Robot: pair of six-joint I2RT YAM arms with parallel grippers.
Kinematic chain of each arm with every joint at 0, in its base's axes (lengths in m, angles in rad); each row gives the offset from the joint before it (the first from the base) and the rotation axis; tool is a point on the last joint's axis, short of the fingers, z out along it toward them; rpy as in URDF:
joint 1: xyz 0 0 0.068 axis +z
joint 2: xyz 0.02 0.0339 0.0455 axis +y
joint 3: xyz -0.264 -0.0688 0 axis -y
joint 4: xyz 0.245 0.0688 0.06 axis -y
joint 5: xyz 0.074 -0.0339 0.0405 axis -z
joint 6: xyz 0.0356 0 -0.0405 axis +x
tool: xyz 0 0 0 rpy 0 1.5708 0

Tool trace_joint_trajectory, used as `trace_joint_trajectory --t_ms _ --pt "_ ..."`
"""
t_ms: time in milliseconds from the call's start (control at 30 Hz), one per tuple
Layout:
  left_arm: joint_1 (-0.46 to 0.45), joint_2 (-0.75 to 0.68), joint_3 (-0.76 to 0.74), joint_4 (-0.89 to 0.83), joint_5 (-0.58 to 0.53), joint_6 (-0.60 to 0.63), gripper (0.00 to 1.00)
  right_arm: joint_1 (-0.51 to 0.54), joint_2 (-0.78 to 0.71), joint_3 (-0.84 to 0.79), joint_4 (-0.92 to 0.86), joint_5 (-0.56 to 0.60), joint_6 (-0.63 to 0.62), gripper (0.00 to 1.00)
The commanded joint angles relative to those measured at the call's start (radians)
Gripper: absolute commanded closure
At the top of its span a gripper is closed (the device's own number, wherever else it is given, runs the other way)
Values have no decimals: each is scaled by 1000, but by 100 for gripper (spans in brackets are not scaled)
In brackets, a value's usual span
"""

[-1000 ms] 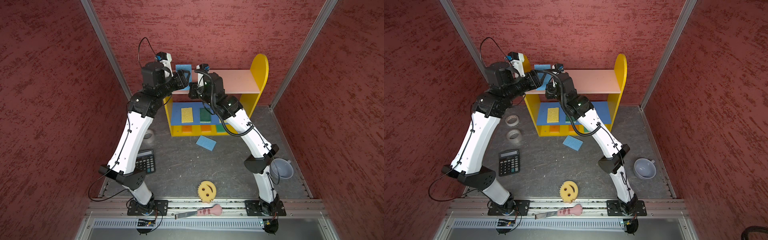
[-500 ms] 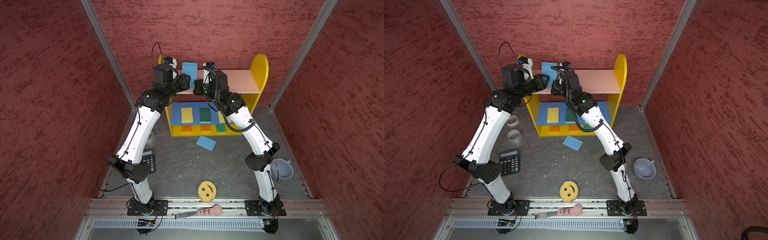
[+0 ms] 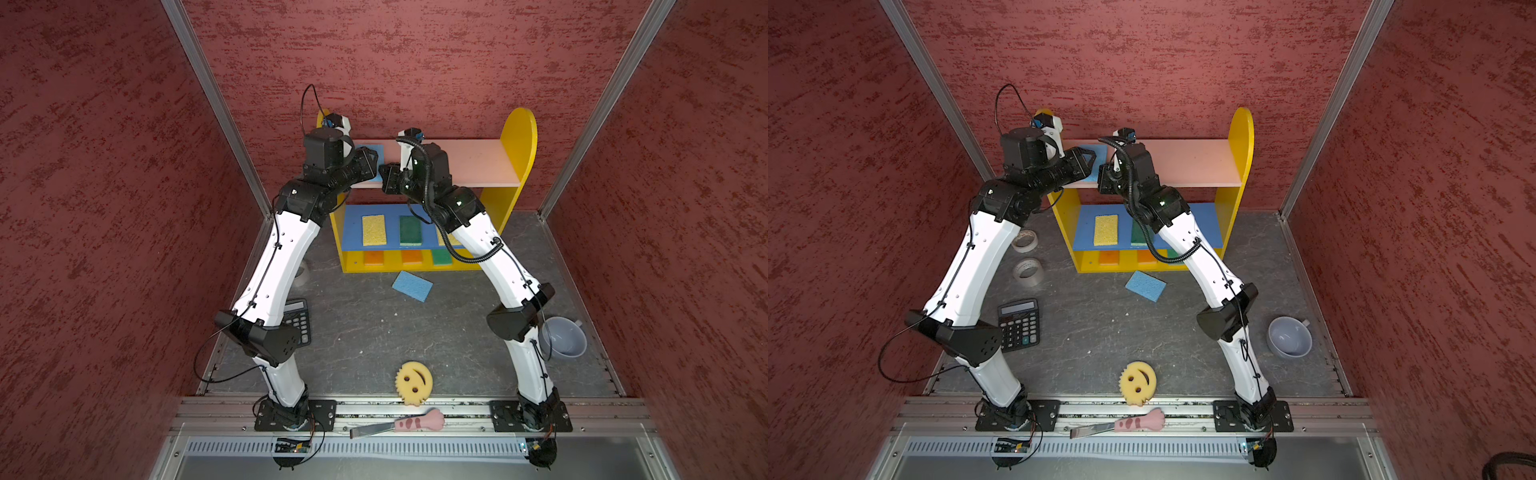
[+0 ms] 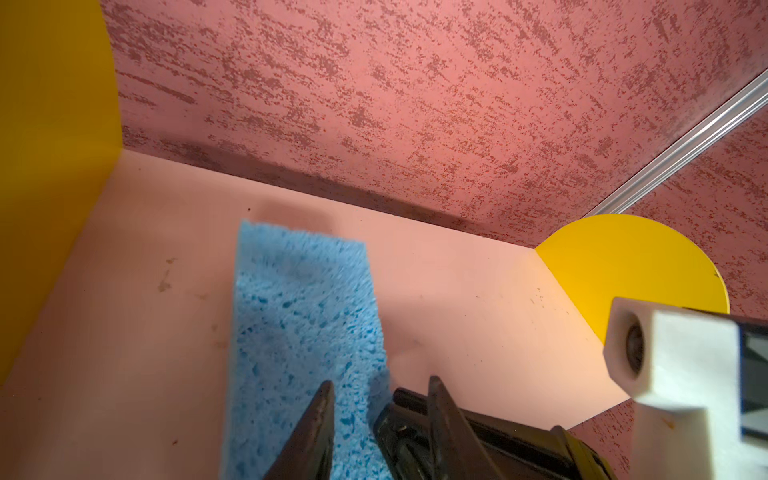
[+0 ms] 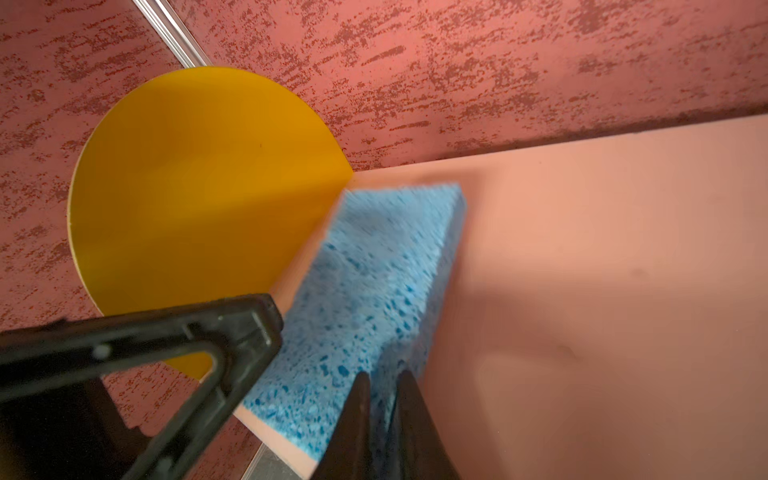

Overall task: Place and organize the cleaning sponges onto the shelf
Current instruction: 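Lower the blue sponge flat onto the pink shelf and open the right gripper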

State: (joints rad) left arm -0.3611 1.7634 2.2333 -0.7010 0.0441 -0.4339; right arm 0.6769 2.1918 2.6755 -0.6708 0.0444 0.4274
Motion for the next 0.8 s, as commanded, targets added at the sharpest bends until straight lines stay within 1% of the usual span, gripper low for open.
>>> trace_joint_trajectory --t_ms 0,167,333,433,500,567,633,767 --pt "13 13 -21 9 3 -16 63 -7 16 -5 8 -17 14 78" --pt "23 5 -55 28 13 -25 63 -10 13 -5 20 -8 14 71" --pt "29 -5 -42 49 43 -30 63 -16 -2 -6 25 12 -7 66" --pt "29 -19 -10 44 56 -28 63 -20 -17 -6 30 12 -34 61" --pt "30 -42 -6 50 69 -28 63 -20 -28 -5 34 12 -55 60" --pt "25 -69 -12 55 77 -28 59 -20 -39 -5 33 7 -72 59" --pt "19 -106 -34 66 80 -24 57 -20 -50 -5 26 0 -83 58" --pt "7 -195 -136 107 71 -9 57 -20 -80 -17 -1 -20 -94 58"
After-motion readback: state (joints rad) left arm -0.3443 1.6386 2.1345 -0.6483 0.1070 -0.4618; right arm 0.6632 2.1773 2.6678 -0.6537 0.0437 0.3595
